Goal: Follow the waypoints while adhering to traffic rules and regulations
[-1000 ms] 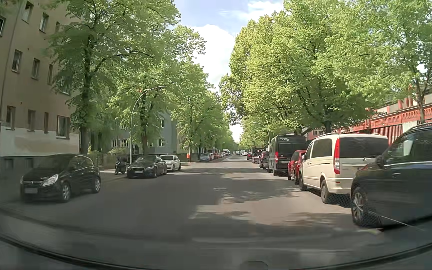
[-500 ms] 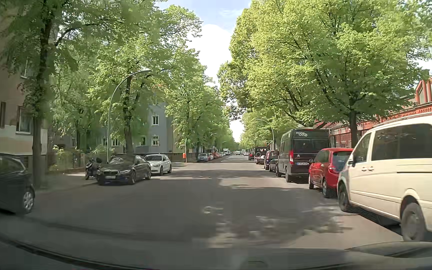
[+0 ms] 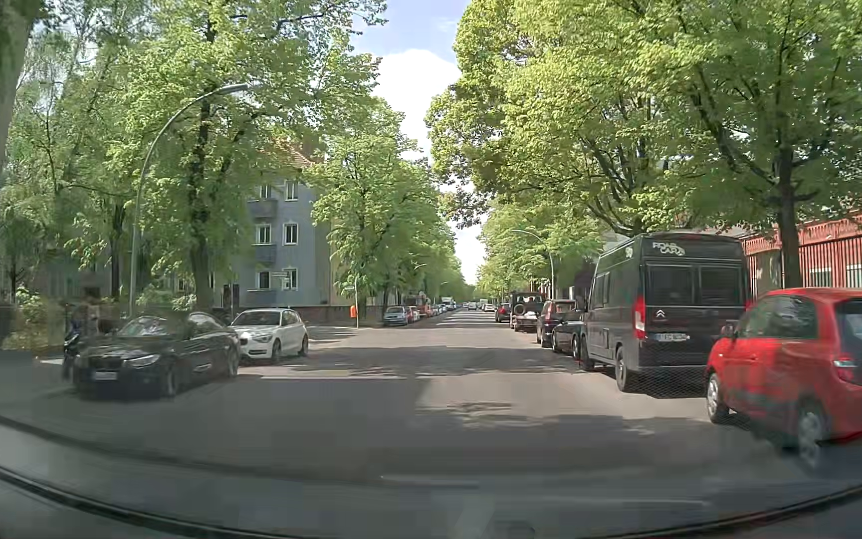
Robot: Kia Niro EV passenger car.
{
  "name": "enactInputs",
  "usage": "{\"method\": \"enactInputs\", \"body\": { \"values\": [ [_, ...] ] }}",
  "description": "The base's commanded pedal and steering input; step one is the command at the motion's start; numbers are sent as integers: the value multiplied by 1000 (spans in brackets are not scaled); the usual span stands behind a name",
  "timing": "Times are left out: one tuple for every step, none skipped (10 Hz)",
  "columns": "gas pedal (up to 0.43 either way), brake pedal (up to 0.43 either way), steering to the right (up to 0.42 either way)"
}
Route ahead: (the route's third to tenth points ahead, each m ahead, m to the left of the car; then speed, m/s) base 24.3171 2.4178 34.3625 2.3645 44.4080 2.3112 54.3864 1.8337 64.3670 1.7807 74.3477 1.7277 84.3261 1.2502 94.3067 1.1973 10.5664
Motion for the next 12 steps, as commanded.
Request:
{"method": "enactInputs", "body": {
  "values": [
    [220, 24, 7],
    [197, 24, 7],
    [197, 24, 7],
    [197, 24, 7],
    [169, 24, 7],
    [157, 24, 7],
    [157, 24, 7],
    [138, 24, 7],
    [98, 24, 6],
    [87, 24, 5],
    [87, 24, 4],
    [87, 24, 4]
  ]
}}
